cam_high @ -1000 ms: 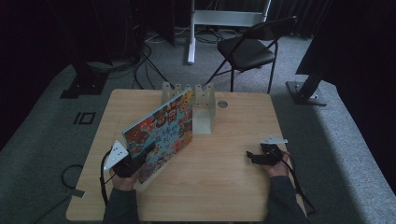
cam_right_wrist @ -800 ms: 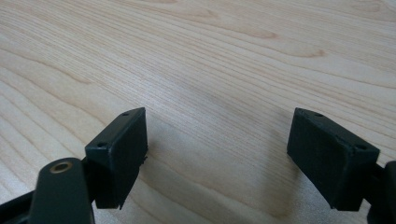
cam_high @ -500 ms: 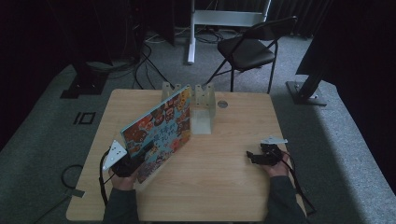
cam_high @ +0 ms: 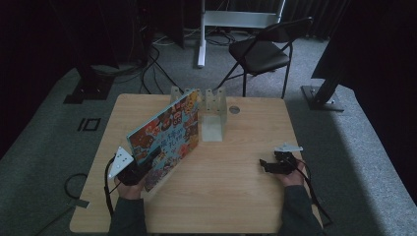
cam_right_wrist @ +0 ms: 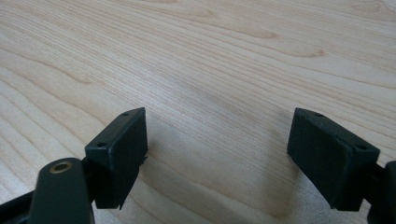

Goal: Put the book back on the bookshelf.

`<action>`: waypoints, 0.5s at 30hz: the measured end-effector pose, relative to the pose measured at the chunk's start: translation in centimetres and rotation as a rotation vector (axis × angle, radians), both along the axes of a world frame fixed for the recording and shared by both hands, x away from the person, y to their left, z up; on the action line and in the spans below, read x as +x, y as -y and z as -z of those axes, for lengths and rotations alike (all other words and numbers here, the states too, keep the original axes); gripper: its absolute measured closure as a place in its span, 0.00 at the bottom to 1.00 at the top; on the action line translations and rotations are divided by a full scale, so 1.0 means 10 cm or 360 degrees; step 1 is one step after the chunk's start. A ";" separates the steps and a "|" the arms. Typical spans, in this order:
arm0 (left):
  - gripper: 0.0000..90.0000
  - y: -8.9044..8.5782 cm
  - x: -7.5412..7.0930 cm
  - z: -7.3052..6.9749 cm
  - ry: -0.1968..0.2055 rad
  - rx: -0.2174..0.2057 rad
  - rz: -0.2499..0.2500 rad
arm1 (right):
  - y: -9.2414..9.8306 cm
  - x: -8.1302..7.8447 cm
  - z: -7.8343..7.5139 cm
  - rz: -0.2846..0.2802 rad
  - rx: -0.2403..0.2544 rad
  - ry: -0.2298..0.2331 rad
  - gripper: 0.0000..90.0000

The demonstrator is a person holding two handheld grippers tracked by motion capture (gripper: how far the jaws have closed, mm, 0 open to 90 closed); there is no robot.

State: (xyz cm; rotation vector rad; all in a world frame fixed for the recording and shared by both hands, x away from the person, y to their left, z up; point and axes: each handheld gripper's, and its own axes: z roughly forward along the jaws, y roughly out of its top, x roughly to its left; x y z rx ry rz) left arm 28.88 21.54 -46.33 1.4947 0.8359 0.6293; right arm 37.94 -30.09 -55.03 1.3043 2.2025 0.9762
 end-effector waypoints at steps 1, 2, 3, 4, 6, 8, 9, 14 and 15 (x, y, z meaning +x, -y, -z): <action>0.90 0.00 0.00 0.00 0.0000 0.0000 0.0000 | 0.00 0.00 0.00 0.0000 0.0000 0.0000 0.22; 0.90 0.00 0.00 0.00 0.0001 0.0007 -0.0007 | 0.00 0.00 0.00 0.0000 0.0000 0.0000 0.22; 0.90 0.01 0.01 0.00 0.0001 0.0007 -0.0011 | 0.00 0.00 0.00 0.0000 0.0000 0.0000 0.22; 0.90 0.01 0.01 0.00 0.0001 0.0007 -0.0011 | 0.00 0.00 0.00 0.0000 0.0000 0.0000 0.22; 0.90 0.01 0.01 0.00 0.0000 0.0004 -0.0017 | 0.00 0.00 0.00 0.0000 0.0000 0.0000 0.22; 0.90 0.01 0.01 -0.01 0.0002 0.0001 -0.0022 | 0.00 0.00 0.00 0.0000 0.0000 0.0000 0.22; 0.90 0.01 0.01 -0.01 0.0005 0.0005 -0.0025 | 0.00 0.00 0.00 0.0000 0.0000 0.0000 0.22; 0.90 0.02 0.01 -0.02 0.0018 0.0012 -0.0051 | 0.00 0.00 0.00 0.0000 0.0000 0.0000 0.22; 0.90 0.02 0.02 -0.03 0.0017 0.0013 -0.0054 | 0.00 0.00 0.00 -0.0001 -0.0001 0.0000 0.22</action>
